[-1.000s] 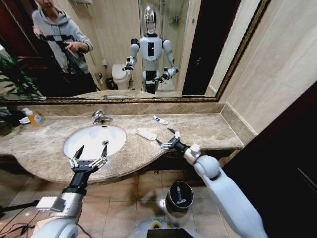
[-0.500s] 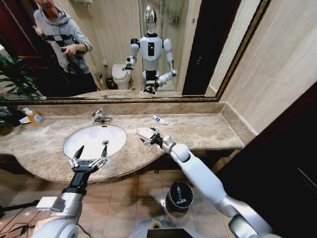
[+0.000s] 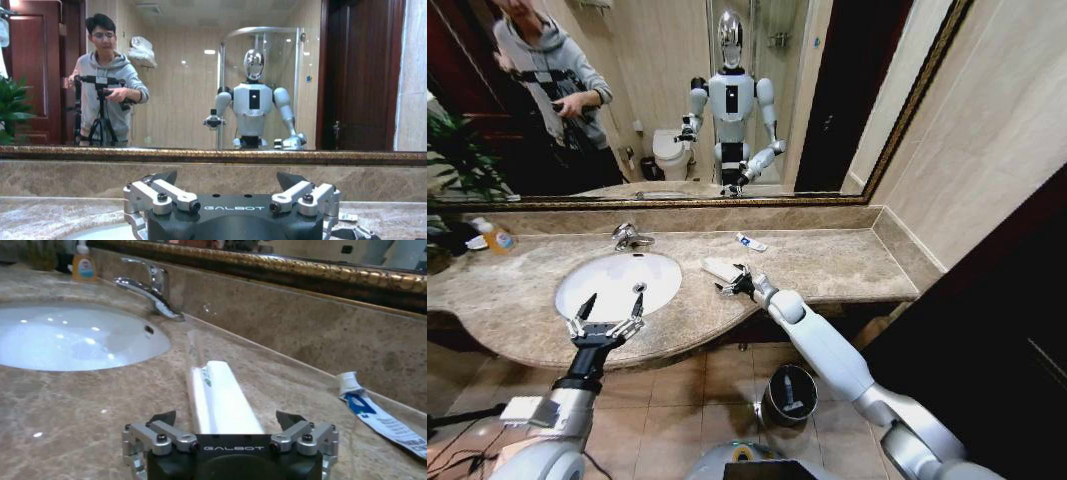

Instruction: Pick up the trash from the sink and place it in the trash bin.

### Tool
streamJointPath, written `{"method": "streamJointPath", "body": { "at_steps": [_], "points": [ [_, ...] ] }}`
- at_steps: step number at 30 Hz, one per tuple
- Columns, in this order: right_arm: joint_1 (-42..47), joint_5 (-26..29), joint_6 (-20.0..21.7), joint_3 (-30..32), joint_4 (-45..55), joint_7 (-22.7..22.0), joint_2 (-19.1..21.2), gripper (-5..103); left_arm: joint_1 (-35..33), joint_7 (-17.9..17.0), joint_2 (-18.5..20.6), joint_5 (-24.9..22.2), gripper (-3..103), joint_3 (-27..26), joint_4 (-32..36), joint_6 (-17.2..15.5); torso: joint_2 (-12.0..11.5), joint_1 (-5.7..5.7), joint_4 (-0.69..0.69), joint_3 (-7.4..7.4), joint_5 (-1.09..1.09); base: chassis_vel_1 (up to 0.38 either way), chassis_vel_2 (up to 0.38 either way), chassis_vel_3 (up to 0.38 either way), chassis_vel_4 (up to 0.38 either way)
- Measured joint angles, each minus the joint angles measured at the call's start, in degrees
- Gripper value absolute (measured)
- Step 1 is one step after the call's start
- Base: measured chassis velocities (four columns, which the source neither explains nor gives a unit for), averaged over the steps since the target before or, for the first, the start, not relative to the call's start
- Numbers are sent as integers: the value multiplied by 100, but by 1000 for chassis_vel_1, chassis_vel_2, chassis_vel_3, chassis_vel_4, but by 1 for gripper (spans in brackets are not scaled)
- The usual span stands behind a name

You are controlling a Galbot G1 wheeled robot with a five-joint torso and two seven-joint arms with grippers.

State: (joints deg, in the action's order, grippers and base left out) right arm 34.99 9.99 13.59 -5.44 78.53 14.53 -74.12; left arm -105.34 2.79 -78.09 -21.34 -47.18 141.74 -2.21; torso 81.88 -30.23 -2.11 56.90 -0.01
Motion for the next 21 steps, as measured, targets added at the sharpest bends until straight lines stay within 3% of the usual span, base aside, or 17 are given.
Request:
{"method": "streamJointPath", "body": {
  "at_steps": [5,7,10,16,21],
  "points": [
    [-9,23,-2,30,-39,2,4,93,0,0,0,0,100,0,0,0,0,0,0,0,1,0,0,0,0],
    [-10,43,-2,39,-42,14,25,82,0,0,0,0,100,0,0,0,0,0,0,0,1,0,0,0,0],
    [-10,47,-3,39,-42,33,43,78,0,0,0,0,100,0,0,0,0,0,0,0,1,0,0,0,0],
    [-14,48,3,44,-35,71,56,57,0,0,0,0,100,0,0,0,1,0,0,0,1,0,0,0,0],
    [-12,47,15,44,-13,79,61,50,0,0,0,0,100,0,0,0,1,0,0,0,1,0,0,0,0]
  ]
}}
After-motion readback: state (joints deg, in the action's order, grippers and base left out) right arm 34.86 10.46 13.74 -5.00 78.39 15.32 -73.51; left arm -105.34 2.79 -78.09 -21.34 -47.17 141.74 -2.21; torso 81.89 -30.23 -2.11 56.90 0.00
